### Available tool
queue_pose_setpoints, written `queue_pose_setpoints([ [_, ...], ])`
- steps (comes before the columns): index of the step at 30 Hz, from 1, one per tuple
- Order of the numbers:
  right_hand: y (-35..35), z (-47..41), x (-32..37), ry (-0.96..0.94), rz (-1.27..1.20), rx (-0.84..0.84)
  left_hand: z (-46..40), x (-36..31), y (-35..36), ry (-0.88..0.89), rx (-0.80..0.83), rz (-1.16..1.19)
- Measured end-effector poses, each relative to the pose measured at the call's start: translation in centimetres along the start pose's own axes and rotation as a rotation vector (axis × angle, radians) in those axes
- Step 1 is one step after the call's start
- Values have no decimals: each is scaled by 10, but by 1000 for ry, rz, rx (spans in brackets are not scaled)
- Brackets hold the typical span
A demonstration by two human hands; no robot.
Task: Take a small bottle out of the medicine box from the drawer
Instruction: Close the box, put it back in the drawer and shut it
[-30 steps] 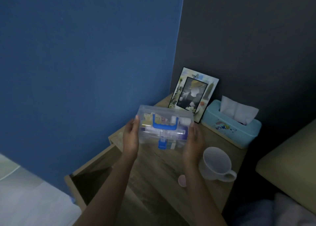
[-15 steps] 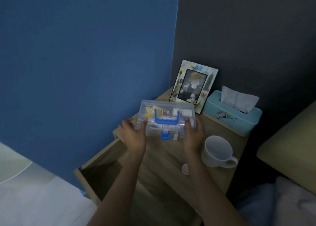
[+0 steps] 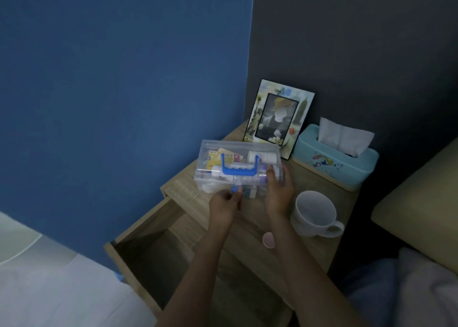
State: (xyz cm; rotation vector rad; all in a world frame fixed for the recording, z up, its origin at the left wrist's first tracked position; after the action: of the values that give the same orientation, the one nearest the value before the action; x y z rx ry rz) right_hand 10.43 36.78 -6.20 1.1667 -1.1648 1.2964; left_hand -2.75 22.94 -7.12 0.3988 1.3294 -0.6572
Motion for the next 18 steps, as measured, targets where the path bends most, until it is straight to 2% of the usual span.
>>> queue_pose_setpoints([
  [4,1,1,7,-59,4,30,-12,-32,0,129,-91,-26],
  [9,-1,-1,8,-73,16,32,-15,-35,5,190,-74,-84],
  [14,-1,0,9,-116,52,48,-5,11,8,-29,96,181],
  [18,-1,-1,6,-85,78,59,-7,17,11,-152,214,227],
])
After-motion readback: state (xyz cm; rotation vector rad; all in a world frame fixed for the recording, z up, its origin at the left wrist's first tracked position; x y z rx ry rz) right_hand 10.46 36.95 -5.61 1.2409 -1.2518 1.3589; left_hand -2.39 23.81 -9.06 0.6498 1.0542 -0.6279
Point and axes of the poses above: each hand's wrist, its own z-axis away from the middle knuckle, its own y-axis out of the palm, x = y × z, the point moved 10 cm from there along -z, towards the middle knuckle, and after that the axes turned 7 degrees about z, right-handed, at the moved point
